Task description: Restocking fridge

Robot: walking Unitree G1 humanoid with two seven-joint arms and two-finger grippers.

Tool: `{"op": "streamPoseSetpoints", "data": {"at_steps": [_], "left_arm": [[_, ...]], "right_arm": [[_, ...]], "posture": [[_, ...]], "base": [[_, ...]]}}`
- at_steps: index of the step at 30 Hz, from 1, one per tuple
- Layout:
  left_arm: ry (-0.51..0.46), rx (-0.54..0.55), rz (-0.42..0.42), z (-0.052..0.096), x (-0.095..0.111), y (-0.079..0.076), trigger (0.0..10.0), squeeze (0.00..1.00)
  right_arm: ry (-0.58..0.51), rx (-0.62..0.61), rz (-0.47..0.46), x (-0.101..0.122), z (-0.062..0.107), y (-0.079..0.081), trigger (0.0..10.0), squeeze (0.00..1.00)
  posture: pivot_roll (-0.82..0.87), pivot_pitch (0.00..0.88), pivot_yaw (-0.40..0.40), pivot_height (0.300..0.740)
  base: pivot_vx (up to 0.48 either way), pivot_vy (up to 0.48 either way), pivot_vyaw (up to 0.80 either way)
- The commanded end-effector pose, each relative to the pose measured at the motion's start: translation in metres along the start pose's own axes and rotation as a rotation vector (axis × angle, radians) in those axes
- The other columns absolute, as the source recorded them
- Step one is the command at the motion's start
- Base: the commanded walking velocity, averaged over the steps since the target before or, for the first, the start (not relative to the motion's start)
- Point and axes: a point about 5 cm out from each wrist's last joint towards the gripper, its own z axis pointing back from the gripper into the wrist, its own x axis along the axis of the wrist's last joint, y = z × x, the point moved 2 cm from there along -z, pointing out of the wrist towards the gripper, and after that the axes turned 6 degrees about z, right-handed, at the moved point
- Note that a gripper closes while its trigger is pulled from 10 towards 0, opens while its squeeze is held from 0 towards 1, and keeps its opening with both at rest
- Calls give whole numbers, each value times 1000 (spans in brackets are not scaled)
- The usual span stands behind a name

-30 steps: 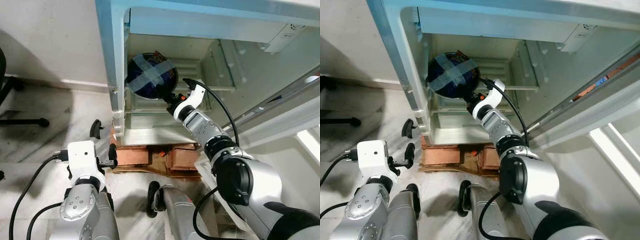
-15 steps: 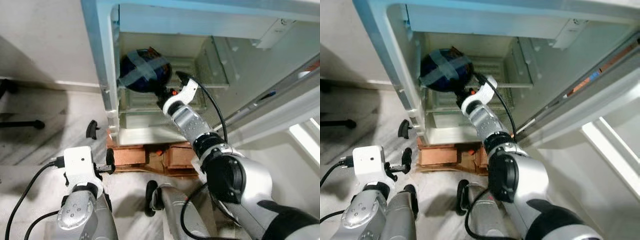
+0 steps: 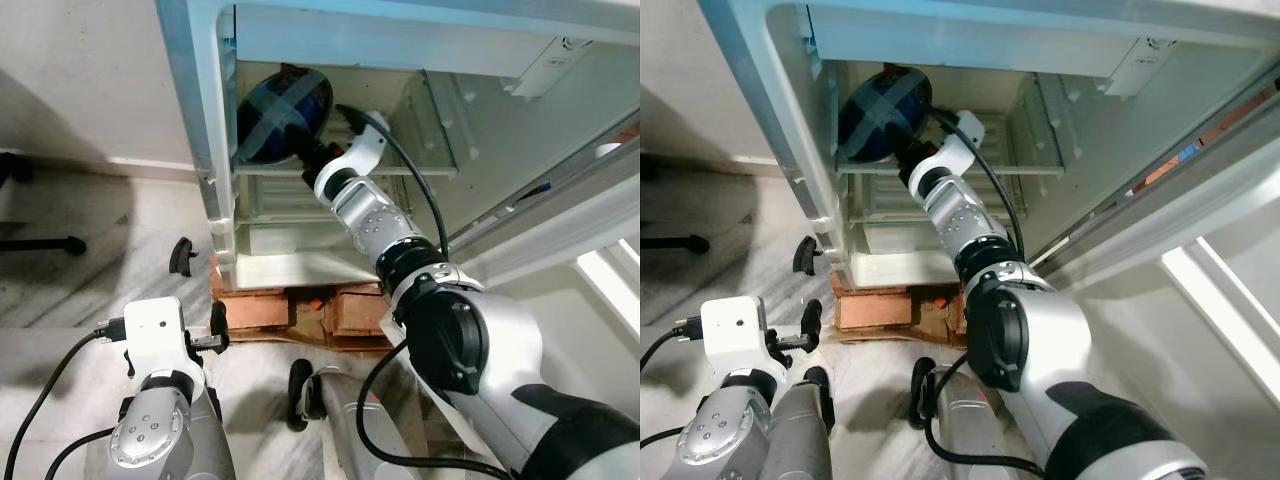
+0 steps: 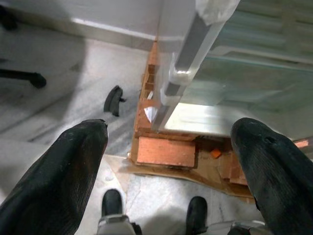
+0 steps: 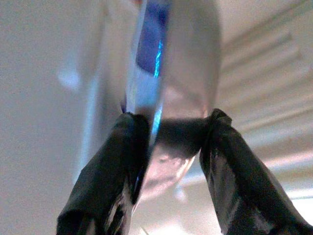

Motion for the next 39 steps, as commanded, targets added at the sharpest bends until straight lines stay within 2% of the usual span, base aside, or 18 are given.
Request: {"op": "streamPoseSetpoints", "data": {"at_steps": [1,4,5,8,11,16,18,23,27,30,34,35,36,37,38,39], "left_arm": [[33,4,23,2,-7,-3,10000,0],[28,-9,25,-3,-6,-7,10000,0],[28,-10,25,-4,-5,-7,10000,0],[20,-20,21,-10,-3,-8,10000,0],[14,-21,19,-13,-2,-8,10000,0],[4,-22,19,-16,1,-8,10000,0],[1,-22,21,-17,1,-9,10000,0],[-2,-22,22,-18,1,-9,10000,0],[-8,-21,22,-19,3,-8,10000,0],[-16,-16,21,-20,4,-7,10000,0],[-24,-13,23,-22,6,-8,10000,0],[-24,-13,23,-23,7,-8,10000,0],[-24,-13,22,-23,7,-8,10000,0],[-24,-12,21,-23,6,-8,10000,0],[-24,-10,21,-23,7,-8,10000,0],[-24,-10,21,-23,7,-8,10000,0]], "right_arm": [[126,-11,104,-36,3,0,10000,1000],[121,-63,252,-30,9,-21,10000,1000],[118,-71,269,-28,10,-23,10000,1000],[113,-133,426,-17,16,-43,10000,1000],[104,-165,445,-12,18,-50,10000,1000],[75,-184,416,-3,19,-54,10000,1000],[50,-193,309,1,17,-52,10000,1000],[21,-187,247,4,15,-47,10000,1000],[0,-162,214,10,12,-39,10000,1000],[-16,-115,181,16,7,-28,10000,1000],[-74,-98,110,27,4,-19,10000,1000],[-77,-111,129,28,4,-19,10000,1000],[-74,-126,167,27,4,-19,10000,824],[-66,-141,224,27,3,-18,10000,706],[-21,-181,417,23,3,-19,10000,0],[-8,-195,480,22,3,-20,10000,0]], "posture": [[282,336,-209,740],[272,322,-203,740],[272,322,-203,740],[264,298,-199,740],[266,289,-198,740],[265,277,-196,740],[266,271,-197,740],[269,270,-194,740],[274,267,-194,740],[279,261,-193,740],[278,260,-194,740],[278,261,-194,740],[278,260,-194,740],[278,260,-193,740],[280,260,-192,740],[280,260,-192,740]], "base": [[0,0,0],[0,0,0],[0,0,0],[0,0,0],[0,0,0],[0,0,0],[0,0,0],[0,0,0],[0,0,0],[0,0,0],[0,0,0],[0,0,0],[0,0,0],[0,0,0],[0,0,0],[0,0,0]]}}
